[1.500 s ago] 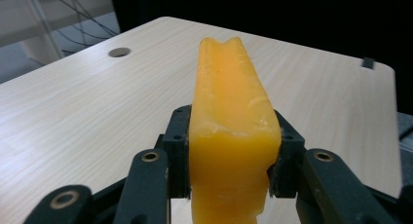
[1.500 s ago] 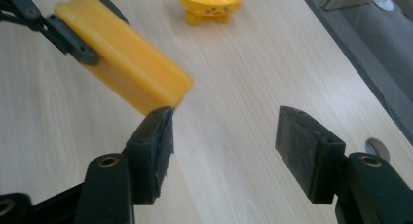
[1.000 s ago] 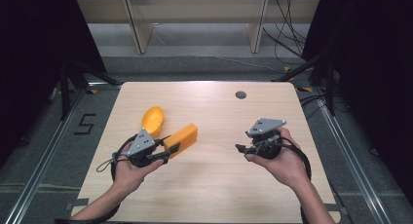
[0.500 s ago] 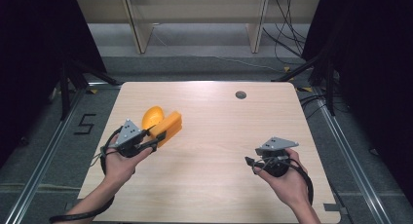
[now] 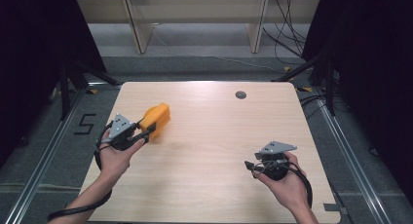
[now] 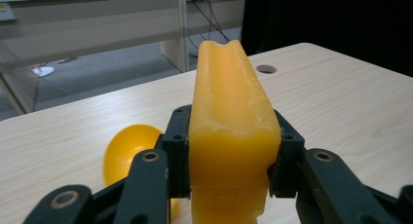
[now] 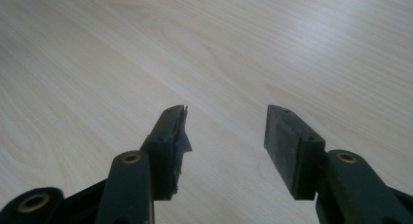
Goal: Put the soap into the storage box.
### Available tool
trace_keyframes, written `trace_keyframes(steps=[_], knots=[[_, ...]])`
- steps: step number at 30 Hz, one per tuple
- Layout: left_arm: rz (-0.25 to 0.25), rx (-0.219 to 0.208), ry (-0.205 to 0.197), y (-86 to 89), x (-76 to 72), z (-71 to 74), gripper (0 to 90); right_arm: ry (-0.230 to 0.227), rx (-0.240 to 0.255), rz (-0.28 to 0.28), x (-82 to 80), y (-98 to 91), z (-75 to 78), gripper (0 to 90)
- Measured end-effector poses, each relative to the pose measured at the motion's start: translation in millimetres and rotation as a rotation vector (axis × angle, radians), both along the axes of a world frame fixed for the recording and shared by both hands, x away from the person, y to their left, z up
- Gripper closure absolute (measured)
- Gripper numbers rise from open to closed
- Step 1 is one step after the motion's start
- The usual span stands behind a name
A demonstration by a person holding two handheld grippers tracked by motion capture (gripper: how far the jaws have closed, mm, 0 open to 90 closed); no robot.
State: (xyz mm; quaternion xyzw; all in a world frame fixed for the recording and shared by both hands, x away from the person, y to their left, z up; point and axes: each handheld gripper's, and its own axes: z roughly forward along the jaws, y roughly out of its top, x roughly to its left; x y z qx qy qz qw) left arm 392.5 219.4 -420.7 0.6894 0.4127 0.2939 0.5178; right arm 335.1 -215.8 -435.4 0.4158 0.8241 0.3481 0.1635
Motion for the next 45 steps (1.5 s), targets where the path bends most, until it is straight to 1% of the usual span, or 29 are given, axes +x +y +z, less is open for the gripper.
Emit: trace_keyframes(steps=[1,2,3,4,5,7,9,10,13,14,15,16,17,19,20,22,23,24,26,27,29,31,32,33,35,38,41,42,45], knots=[[0.014,0.002,0.000,1.1,2.3,-0.6,60.2,-0.007,0.005,0.000,0.0,0.3,-1.1,50.4],[0.032,0.000,0.001,2.0,4.5,-1.2,60.2,0.009,0.007,-0.003,-0.6,0.7,-0.3,50.3],[0.049,-0.002,0.003,2.9,7.0,-2.0,60.2,-0.002,0.001,0.006,-0.1,0.1,-0.7,50.3],[0.066,-0.006,0.005,3.8,10.3,-3.3,60.2,0.022,0.005,-0.003,-1.4,0.8,-0.3,50.3],[0.082,-0.012,0.007,4.0,12.9,-4.6,60.2,0.012,-0.004,0.006,-0.7,0.3,-1.3,50.2],[0.109,-0.009,0.005,4.0,17.7,-7.1,60.2,0.014,0.001,0.005,-1.0,0.8,-1.5,50.2],[0.137,-0.021,0.011,3.8,23.3,-10.0,60.2,0.014,-0.003,0.008,-0.6,0.9,-2.2,50.1],[0.146,-0.025,0.011,3.6,26.1,-11.3,60.2,0.015,-0.004,0.008,-0.5,1.0,-2.4,50.1],[0.176,-0.014,0.003,1.8,33.0,-14.1,60.2,0.014,-0.005,0.008,-0.4,0.8,-2.7,50.1],[0.185,-0.023,0.005,1.1,35.1,-14.9,60.2,-0.004,-0.011,0.020,0.8,-0.5,-3.0,50.1],[0.193,-0.024,0.006,0.9,37.0,-15.5,60.2,0.012,-0.006,0.009,-0.3,-0.2,-2.8,50.0],[0.200,-0.026,0.003,0.2,38.5,-15.9,60.2,0.014,-0.002,0.006,-0.4,-0.2,-2.9,50.0],[0.202,-0.027,-0.005,-0.3,40.2,-16.6,60.2,0.013,-0.004,0.007,-0.4,-0.9,-2.9,50.0],[0.215,-0.026,-0.005,-1.0,42.1,-17.0,60.2,0.017,-0.003,0.006,-0.9,-1.3,-2.8,50.0],[0.221,-0.029,-0.004,-1.5,43.1,-17.3,60.2,0.030,0.008,-0.004,-1.7,-0.9,-2.0,50.0],[0.226,-0.021,-0.004,-2.1,44.9,-18.2,60.2,0.020,-0.001,0.005,-1.1,-1.7,-2.9,50.0],[0.230,-0.018,-0.006,-2.3,45.5,-18.9,60.2,0.023,0.000,0.005,-1.3,-1.5,-2.8,49.9],[0.238,-0.028,0.004,-3.1,45.6,-20.0,60.2,0.020,-0.003,0.008,-1.2,-1.5,-2.9,49.9],[0.246,-0.028,0.009,-3.0,46.8,-21.7,60.2,0.030,0.009,-0.004,-2.6,-0.1,-3.2,49.9],[0.249,-0.029,0.007,-3.0,47.6,-22.8,60.2,0.017,-0.006,0.011,-0.9,-1.9,-3.0,49.9],[0.266,-0.025,0.012,-2.8,48.3,-24.4,60.2,0.018,-0.003,0.006,-0.9,-1.6,-3.8,49.9],[0.274,-0.027,0.014,-2.4,49.7,-26.3,60.2,0.035,0.003,0.000,-1.3,-0.7,-3.5,49.9],[0.279,-0.031,0.013,-2.6,50.6,-27.4,60.2,0.033,0.006,-0.001,-1.3,-0.4,-3.9,49.9],[0.286,-0.028,0.017,-2.7,51.0,-28.1,60.2,0.021,-0.004,0.010,-0.6,-0.9,-4.9,49.8],[0.295,-0.028,0.021,-3.2,52.1,-29.8,60.2,0.025,-0.005,0.010,-0.7,-0.5,-5.0,49.8],[0.298,-0.033,0.022,-3.2,54.0,-31.4,60.2,0.042,0.000,0.003,-1.2,0.1,-4.2,49.7],[0.306,-0.033,0.020,-3.1,55.3,-31.7,60.2,0.045,-0.002,0.009,-1.1,-0.3,-4.7,49.7],[0.312,-0.034,0.024,-3.1,55.6,-31.6,60.2,0.036,-0.010,0.016,-0.5,-0.9,-5.4,49.7],[0.325,-0.037,0.022,-4.5,56.9,-32.6,60.2,0.037,-0.011,0.017,-0.2,-0.2,-5.7,49.7]])
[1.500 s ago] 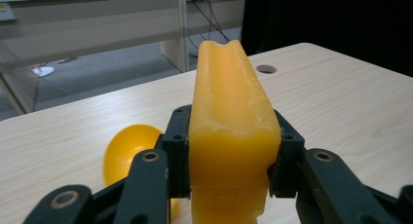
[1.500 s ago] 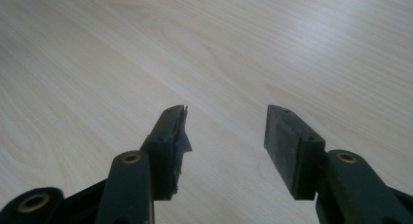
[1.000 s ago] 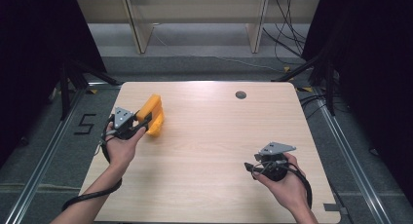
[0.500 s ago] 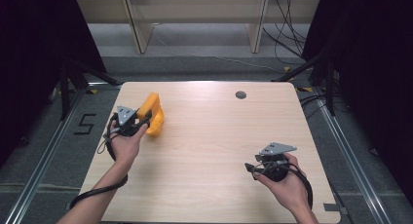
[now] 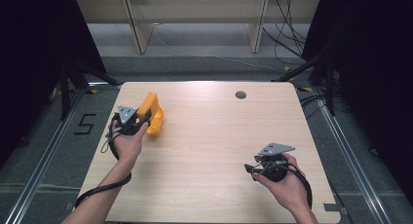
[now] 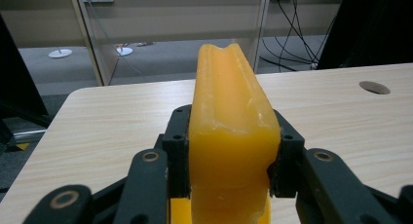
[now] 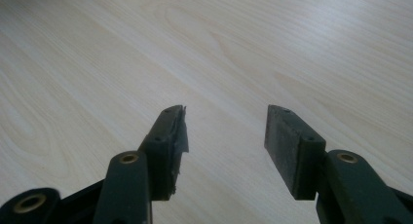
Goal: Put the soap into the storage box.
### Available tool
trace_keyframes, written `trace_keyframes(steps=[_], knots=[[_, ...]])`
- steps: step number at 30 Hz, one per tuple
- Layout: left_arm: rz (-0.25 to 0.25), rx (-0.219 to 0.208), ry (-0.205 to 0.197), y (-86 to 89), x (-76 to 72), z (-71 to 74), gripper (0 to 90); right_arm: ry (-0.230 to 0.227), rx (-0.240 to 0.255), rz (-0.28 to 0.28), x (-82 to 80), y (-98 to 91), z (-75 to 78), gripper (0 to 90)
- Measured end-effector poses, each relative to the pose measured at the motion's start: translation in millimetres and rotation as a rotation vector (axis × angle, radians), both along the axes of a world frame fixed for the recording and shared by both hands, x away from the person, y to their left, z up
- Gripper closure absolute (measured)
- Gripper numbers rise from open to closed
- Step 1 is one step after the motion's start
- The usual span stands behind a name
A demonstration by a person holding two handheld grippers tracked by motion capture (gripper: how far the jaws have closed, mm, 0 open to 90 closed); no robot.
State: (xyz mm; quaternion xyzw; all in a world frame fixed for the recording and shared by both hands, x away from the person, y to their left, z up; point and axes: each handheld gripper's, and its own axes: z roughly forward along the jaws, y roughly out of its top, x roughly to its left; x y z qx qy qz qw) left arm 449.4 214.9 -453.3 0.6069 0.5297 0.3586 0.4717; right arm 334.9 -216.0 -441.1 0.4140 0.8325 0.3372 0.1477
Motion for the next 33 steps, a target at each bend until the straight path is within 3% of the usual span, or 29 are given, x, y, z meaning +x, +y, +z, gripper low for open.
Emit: trace_keyframes(steps=[8,15,33], knots=[[0.043,-0.004,0.002,-3.8,3.5,-3.8,60.1,0.015,0.003,-0.001,-0.9,0.1,0.1,49.6],[0.047,0.015,0.001,-5.6,5.6,-6.5,60.1,0.006,-0.005,0.007,-0.1,-0.1,-1.0,49.5],[0.071,0.017,0.009,-8.6,9.4,-15.9,60.2,0.010,0.001,0.005,-0.3,1.3,-2.2,49.4]])
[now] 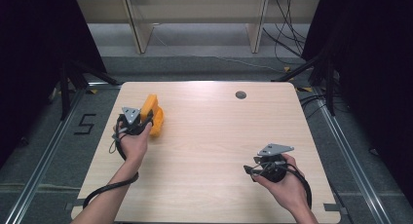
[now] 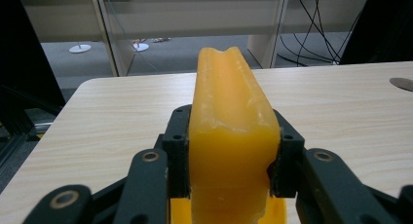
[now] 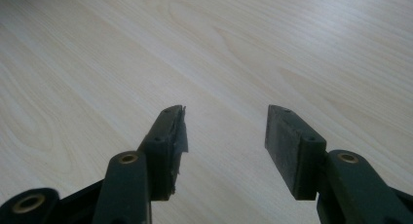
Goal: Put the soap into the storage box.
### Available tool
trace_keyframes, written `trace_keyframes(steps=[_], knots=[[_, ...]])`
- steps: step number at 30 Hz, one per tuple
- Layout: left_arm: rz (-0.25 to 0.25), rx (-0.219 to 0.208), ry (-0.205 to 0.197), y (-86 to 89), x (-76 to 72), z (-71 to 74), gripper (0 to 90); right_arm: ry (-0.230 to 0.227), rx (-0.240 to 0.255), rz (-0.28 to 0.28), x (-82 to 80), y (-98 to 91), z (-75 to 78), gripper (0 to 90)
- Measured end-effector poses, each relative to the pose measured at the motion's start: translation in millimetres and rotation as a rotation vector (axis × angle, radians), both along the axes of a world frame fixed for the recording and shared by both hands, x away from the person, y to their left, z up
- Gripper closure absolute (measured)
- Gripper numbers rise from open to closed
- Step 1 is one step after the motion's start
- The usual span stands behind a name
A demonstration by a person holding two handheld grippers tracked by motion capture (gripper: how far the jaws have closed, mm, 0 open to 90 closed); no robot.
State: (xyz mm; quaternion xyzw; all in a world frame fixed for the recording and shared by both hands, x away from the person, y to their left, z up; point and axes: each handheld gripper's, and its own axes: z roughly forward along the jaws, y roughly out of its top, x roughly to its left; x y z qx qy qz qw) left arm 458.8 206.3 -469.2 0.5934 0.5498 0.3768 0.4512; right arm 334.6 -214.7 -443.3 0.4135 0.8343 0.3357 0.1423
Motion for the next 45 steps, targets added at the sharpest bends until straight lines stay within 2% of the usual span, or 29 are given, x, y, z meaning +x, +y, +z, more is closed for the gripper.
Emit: trace_keyframes(steps=[7,18,19,22,24,29,32,38,40,42,45], knots=[[0.008,0.004,0.002,-0.9,-0.2,-2.6,60.2,0.019,-0.001,-0.002,-0.1,1.0,0.0,49.4],[0.012,-0.015,0.005,-3.6,1.1,-11.6,60.2,0.005,-0.005,0.017,0.8,1.2,-2.3,49.3],[0.011,-0.011,0.006,-3.4,1.2,-12.2,60.2,0.029,-0.002,0.006,-0.1,2.3,-1.5,49.3],[0.015,-0.019,0.007,-3.5,1.0,-15.4,60.1,0.037,0.001,0.006,-0.6,3.4,-1.7,49.3],[0.018,-0.024,0.008,-3.5,0.5,-17.8,60.2,0.018,-0.012,0.020,0.5,2.7,-2.8,49.3],[0.026,-0.022,0.003,-4.8,-0.9,-23.6,60.1,0.016,-0.009,0.023,0.5,3.7,-3.9,49.3],[0.024,-0.014,0.002,-5.5,-0.7,-23.7,60.0,0.038,-0.003,0.017,-0.5,4.8,-3.2,49.3],[0.021,-0.007,-0.001,-5.6,-1.4,-25.3,59.8,0.027,-0.014,0.030,-0.1,5.1,-4.1,49.3],[0.024,-0.013,-0.002,-5.4,-1.7,-25.8,59.8,0.043,-0.004,0.021,-1.1,6.1,-3.4,49.3],[0.025,-0.021,-0.005,-5.3,-1.5,-26.1,59.8,0.028,0.000,0.027,-0.9,6.0,-4.1,49.3],[0.022,-0.017,0.007,-4.7,-1.2,-25.2,59.7,0.032,-0.002,0.025,-1.2,6.0,-4.4,49.3]])
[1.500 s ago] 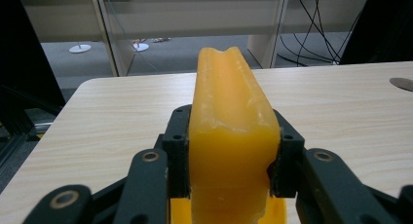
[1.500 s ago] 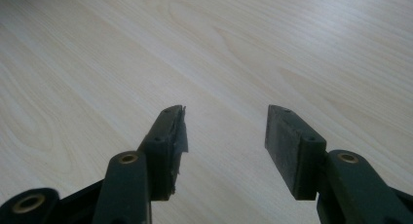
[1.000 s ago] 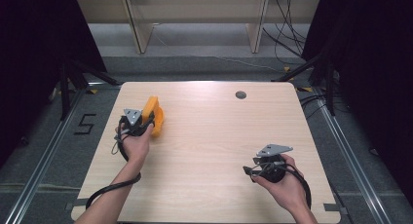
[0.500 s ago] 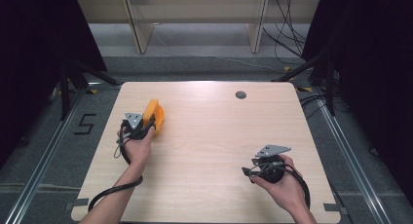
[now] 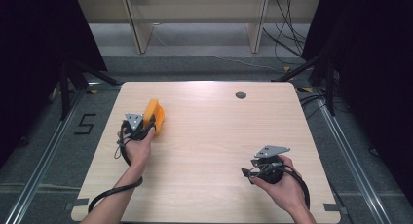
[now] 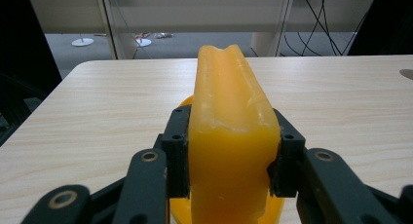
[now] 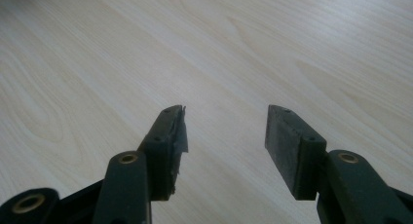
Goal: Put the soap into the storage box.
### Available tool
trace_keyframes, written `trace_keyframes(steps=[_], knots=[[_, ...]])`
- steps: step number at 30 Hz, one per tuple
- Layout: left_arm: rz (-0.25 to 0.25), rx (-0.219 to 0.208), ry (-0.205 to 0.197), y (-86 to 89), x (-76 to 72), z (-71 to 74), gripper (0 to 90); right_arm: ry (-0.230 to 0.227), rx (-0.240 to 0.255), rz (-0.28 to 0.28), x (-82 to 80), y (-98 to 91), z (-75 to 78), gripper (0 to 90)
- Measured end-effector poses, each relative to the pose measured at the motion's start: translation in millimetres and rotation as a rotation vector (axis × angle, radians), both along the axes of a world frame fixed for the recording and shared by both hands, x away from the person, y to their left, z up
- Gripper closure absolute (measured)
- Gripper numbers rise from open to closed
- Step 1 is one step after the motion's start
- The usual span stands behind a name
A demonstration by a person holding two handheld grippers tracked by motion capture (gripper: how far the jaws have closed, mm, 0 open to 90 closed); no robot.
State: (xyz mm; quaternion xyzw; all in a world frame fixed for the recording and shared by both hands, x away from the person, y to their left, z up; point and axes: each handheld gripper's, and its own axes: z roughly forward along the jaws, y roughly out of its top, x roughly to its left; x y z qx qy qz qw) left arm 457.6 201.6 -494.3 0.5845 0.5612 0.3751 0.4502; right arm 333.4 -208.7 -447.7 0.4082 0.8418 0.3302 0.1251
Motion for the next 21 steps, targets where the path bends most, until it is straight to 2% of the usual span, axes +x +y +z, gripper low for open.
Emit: trace_keyframes(steps=[1,9,11,12,16,19,21], knots=[[-0.001,-0.001,0.003,0.0,0.2,0.3,59.7,-0.014,0.017,-0.007,0.2,1.0,-2.0,49.3],[-0.017,-0.009,0.031,2.7,1.5,3.2,59.5,-0.011,0.010,-0.001,0.2,1.0,-1.4,49.3],[-0.016,-0.010,0.043,3.1,1.6,4.8,58.8,0.001,0.002,0.002,-0.2,0.1,0.1,49.3],[-0.018,-0.004,0.050,3.5,1.4,6.3,56.3,0.021,0.006,-0.010,-1.5,0.6,0.8,49.3],[-0.042,0.016,0.108,5.8,1.2,16.4,41.0,-0.018,-0.005,0.014,0.9,-1.7,-0.7,49.2],[-0.049,0.015,0.133,9.0,1.9,23.9,34.0,0.020,0.006,-0.009,-1.6,0.5,0.9,49.1],[-0.073,0.015,0.152,10.6,2.1,28.9,32.3,-0.009,0.008,0.001,-0.6,0.5,-0.2,49.0]])
